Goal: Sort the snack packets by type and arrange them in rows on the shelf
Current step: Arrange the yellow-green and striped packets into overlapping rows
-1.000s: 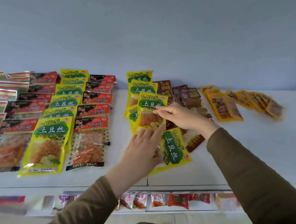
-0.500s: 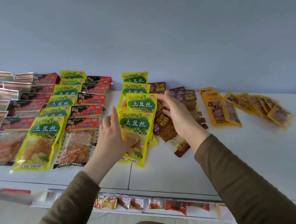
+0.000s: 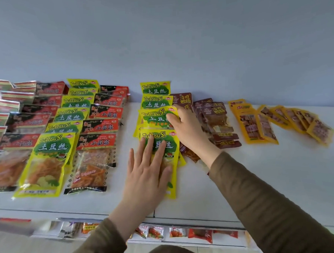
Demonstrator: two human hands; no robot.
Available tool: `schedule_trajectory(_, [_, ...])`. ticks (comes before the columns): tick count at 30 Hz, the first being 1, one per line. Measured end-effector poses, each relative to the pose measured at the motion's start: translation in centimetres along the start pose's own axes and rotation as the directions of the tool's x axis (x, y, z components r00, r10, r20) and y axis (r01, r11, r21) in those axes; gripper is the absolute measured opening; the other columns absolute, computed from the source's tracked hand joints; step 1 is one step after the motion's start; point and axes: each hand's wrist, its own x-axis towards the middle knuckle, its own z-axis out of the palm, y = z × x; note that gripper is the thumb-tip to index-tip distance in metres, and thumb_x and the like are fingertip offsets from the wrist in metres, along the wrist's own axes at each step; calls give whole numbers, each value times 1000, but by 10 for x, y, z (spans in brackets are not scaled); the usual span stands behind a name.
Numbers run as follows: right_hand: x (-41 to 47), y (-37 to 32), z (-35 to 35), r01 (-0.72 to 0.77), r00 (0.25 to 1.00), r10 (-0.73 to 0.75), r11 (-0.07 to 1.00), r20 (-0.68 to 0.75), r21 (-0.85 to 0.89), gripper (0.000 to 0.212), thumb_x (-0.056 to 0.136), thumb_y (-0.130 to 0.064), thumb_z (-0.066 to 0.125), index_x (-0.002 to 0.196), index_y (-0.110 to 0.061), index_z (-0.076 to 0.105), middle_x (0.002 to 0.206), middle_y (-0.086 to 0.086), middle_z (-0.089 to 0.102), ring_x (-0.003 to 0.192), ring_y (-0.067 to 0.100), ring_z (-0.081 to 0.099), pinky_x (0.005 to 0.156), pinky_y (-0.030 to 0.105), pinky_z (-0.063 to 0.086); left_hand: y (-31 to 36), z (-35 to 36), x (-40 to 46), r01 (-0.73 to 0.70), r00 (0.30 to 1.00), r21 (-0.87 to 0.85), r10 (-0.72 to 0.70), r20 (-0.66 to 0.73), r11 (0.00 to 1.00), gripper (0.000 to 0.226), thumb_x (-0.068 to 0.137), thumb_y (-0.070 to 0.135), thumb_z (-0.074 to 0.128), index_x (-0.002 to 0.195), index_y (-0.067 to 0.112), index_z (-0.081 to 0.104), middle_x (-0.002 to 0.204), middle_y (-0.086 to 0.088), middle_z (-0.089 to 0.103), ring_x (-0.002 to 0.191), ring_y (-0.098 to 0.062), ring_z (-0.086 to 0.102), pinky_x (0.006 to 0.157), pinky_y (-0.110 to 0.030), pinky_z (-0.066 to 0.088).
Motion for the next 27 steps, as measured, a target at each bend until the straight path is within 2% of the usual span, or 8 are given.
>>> schedule_trajectory(3, [-10,-3,2,-33,990,27,999,141,44,34,106,-30,44,126,-9,60,92,18,67,82,30,63,75,41,54,5,0,-16,-24,999,12,24,-48,1000,62,104,48,36,162,27,26,171,-1,11,159,-21,-5,127,-57,3])
schedule_trajectory(5, [-18,-4,4,-86,969,78,996,233,26,33,104,-29,45,117,-3,61,84,18,63,74,34,57,77,50,51,8,-1,-21,-38,998,55,41,-56,998,63,103,48,40,160,25,30,170,-3,18,159,-24,3,126,-59,8])
schedule_trajectory(9, [-23,-6,0,-43,979,60,995,197,-89,36,102,-41,47,128,-24,63,103,-10,71,88,7,65,74,25,44,9,1,-20,5,999,125,-11,51,992,70,102,60,14,163,27,13,171,-1,4,158,-21,-9,128,-49,-3])
schedule_trajectory(12, [-15,-4,-9,-115,992,105,983,73,140,36,105,-40,48,135,-24,59,128,-15,63,109,-4,56,83,6,39,7,3,-15,46,996,130,-56,68,990,76,98,67,2,163,30,1,171,1,-7,156,-19,-18,127,-42,-10])
schedule_trajectory(15, [-18,-1,-8,-316,946,250,849,206,424,41,106,-33,49,146,-23,50,145,-10,52,132,5,48,110,27,39,5,3,-11,51,995,129,-62,84,990,80,95,72,0,164,31,-4,170,3,-11,156,-18,-20,128,-43,-6])
schedule_trajectory(17, [-24,-2,-2,-364,926,268,816,265,449,42,105,-35,50,147,-26,49,144,-11,51,130,5,47,105,26,36,1,0,-9,35,995,120,-45,85,992,80,96,71,9,164,32,0,171,3,-8,157,-18,-17,128,-43,-7])
schedule_trajectory(22, [-35,-3,14,-401,911,272,755,309,519,46,104,-33,54,148,-25,44,140,-7,49,103,-16,49,67,-1,41,-16,-16,-2,22,993,95,-33,116,995,93,88,64,48,164,31,6,168,5,16,156,-20,8,127,-42,-4])
schedule_trajectory(27, [-31,-8,18,-373,924,270,784,269,495,50,105,-36,52,151,-23,40,151,-5,45,112,-5,52,82,8,45,-27,-30,15,39,984,187,-71,165,982,101,76,65,49,162,29,13,161,2,18,152,-24,10,126,-50,-9])
